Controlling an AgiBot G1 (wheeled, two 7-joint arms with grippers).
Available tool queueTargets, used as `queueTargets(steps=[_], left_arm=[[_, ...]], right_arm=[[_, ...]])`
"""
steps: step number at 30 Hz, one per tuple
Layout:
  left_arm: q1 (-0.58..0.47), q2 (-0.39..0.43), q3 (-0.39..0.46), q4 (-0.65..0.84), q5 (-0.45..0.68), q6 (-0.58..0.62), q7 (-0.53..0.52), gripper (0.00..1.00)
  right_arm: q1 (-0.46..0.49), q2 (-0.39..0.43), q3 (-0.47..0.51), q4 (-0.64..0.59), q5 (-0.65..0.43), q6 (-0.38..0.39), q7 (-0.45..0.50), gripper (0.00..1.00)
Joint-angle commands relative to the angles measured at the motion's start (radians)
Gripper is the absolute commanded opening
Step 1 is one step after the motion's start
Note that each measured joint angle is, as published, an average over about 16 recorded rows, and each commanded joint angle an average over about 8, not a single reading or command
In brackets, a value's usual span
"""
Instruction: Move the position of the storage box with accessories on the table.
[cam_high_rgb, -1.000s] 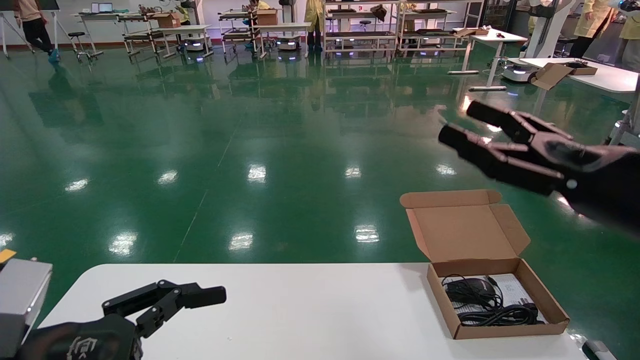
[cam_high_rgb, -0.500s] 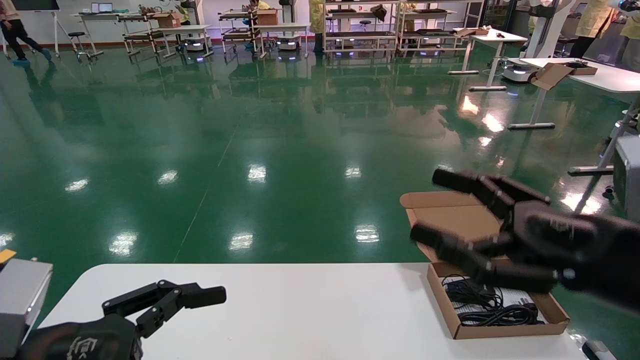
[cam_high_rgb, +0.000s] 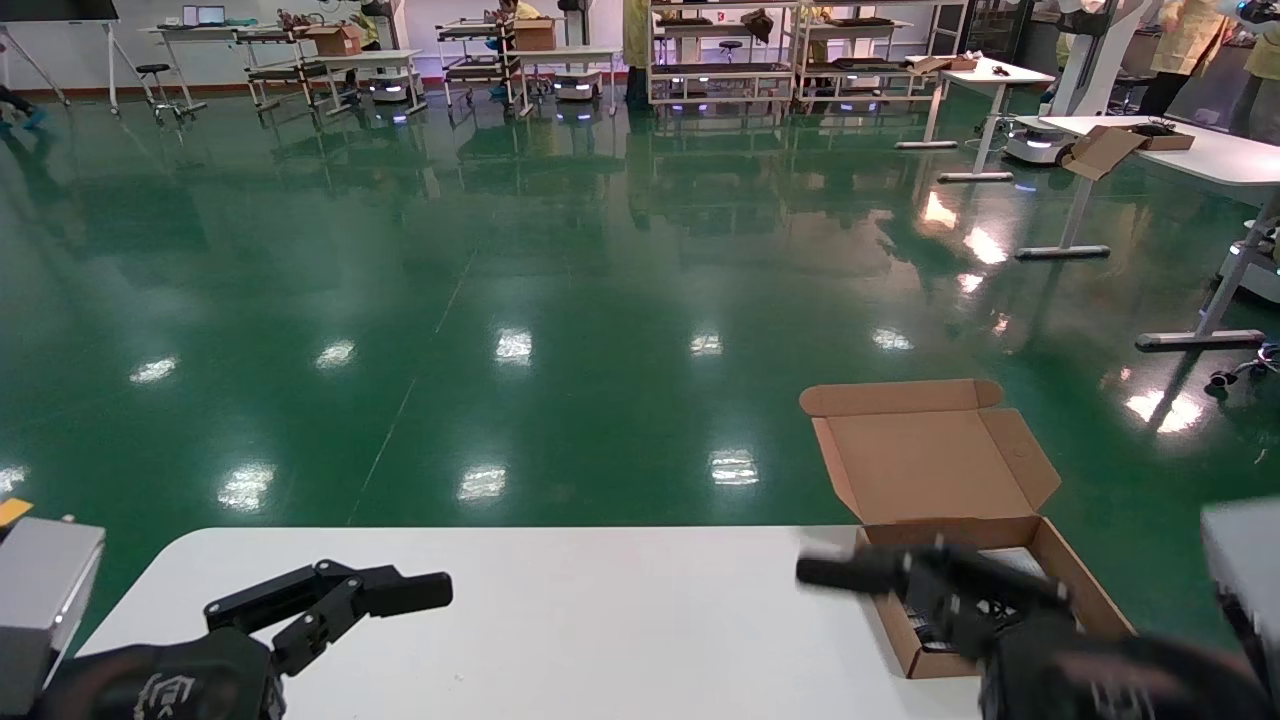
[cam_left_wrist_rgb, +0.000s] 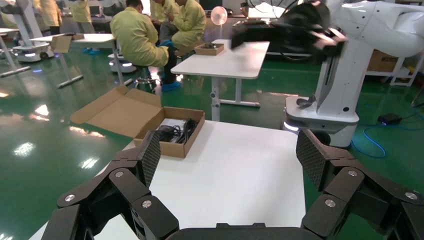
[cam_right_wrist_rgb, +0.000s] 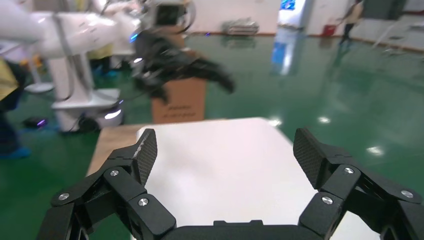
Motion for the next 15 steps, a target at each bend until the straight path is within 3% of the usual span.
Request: queueTargets(steps=[1,7,15], left_arm=[[0.0,0.0,0.0,0.0,0.0,0.0,0.0,1.0],[0.0,0.0,0.0,0.0,0.0,0.0,0.0,1.0],[0.0,0.0,0.0,0.0,0.0,0.0,0.0,1.0]], right_arm=[[-0.024,0.01,0.011,0.037,-0.009,-0.012,0.009,1.0],[-0.068,0.028,0.029,0.105,-0.025,-0.037,0.025,1.0],[-0.068,0.029,0.031,0.104,-0.027,-0.037,0.025,1.0]])
